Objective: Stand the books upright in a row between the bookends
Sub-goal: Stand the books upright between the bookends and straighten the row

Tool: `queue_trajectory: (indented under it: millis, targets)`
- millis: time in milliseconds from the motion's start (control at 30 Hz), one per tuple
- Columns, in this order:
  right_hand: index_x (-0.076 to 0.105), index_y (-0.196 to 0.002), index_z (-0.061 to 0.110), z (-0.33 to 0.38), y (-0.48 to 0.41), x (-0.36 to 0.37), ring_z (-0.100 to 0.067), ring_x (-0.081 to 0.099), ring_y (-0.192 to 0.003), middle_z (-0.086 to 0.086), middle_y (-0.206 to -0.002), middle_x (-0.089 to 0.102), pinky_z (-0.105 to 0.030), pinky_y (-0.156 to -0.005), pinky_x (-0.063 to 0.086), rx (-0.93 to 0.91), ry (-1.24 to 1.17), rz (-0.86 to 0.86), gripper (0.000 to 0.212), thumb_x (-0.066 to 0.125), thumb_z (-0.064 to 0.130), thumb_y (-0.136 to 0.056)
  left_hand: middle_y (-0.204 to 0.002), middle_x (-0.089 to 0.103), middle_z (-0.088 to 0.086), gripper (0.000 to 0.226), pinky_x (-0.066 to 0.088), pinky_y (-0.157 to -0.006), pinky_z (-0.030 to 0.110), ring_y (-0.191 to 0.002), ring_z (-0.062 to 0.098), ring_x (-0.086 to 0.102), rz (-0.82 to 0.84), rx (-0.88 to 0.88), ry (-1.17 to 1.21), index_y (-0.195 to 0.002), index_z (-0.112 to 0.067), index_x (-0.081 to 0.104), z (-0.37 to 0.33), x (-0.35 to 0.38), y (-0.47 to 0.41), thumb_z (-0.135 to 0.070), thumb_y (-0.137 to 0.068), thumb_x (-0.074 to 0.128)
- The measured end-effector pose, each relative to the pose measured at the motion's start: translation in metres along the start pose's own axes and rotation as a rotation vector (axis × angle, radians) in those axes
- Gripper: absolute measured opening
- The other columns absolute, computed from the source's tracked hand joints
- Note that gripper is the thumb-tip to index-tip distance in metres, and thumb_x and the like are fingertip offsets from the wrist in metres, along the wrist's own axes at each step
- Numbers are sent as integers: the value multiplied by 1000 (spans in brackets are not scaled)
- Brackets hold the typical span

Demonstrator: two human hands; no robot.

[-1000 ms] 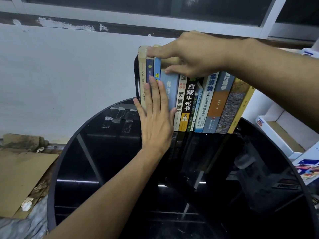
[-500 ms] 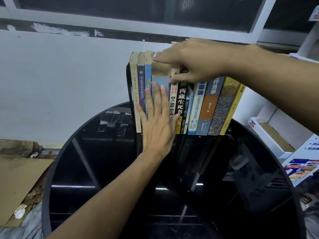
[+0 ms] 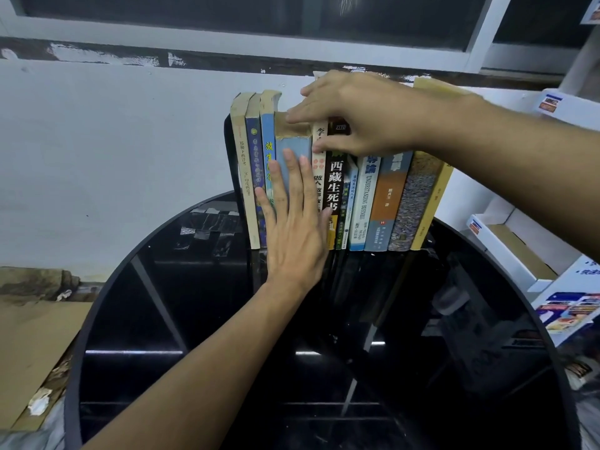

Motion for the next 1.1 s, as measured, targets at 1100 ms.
queue_trajectory:
  millis: [1100]
  targets:
    - [27, -159, 20, -29, 27, -1, -22, 32, -150, 0, -166, 28, -41, -121, 29, 219, -47, -37, 90, 74, 45, -87, -167, -18, 8, 95, -14, -122, 55, -148, 23, -34, 25, 66, -47, -155, -17, -23, 6, -1, -3, -46, -101, 50]
Point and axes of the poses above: each hand's wrist, its own y-axis away from the middle knuckle, its own x-axis out of the palm, z = x × y, the point moved 7 cm from there along -y, towards the middle knuckle
